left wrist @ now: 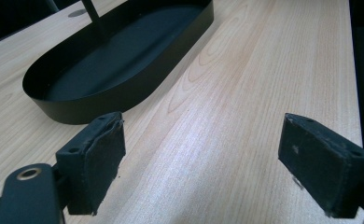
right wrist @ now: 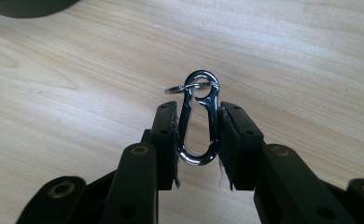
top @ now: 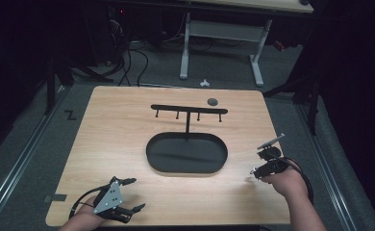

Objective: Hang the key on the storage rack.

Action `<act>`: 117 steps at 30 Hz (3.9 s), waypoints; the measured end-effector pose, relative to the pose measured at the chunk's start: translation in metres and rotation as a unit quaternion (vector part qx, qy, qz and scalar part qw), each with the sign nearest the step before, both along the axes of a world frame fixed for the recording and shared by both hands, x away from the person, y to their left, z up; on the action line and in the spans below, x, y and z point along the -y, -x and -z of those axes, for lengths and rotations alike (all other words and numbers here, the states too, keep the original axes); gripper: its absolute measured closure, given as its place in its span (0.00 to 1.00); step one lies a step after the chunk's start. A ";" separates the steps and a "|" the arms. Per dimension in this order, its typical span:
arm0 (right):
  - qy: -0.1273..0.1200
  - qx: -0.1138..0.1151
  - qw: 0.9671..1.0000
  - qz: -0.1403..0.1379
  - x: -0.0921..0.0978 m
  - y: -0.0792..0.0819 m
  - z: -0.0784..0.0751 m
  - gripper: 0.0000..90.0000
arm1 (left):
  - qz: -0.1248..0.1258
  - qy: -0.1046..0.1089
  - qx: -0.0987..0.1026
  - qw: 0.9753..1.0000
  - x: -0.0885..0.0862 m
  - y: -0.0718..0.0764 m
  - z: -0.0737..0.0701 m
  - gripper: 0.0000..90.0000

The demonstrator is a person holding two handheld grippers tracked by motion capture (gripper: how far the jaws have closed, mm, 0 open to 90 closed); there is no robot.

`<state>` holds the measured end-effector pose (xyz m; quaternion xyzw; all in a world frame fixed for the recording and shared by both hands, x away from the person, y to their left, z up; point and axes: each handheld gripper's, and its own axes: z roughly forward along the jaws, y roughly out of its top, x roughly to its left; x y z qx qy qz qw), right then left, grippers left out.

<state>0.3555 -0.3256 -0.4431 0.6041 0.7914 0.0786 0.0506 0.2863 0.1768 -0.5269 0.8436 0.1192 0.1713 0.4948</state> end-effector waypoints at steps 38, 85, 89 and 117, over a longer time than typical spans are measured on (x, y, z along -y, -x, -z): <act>-0.047 0.042 0.997 -0.034 -0.051 -0.016 -0.078 0.76 | 0.005 -0.001 0.000 1.000 0.000 0.000 0.000 0.17; -0.039 0.091 0.993 -0.059 -0.102 -0.066 -0.143 0.77 | 0.013 -0.003 0.005 1.000 0.000 0.001 0.000 0.17; -0.038 0.093 0.993 -0.058 -0.106 -0.071 -0.145 0.76 | 0.014 -0.003 0.006 1.000 0.000 0.001 0.000 0.17; -0.044 0.098 0.994 -0.009 -0.097 -0.098 -0.122 0.75 | 0.015 -0.003 0.007 1.000 -0.001 0.001 0.000 0.17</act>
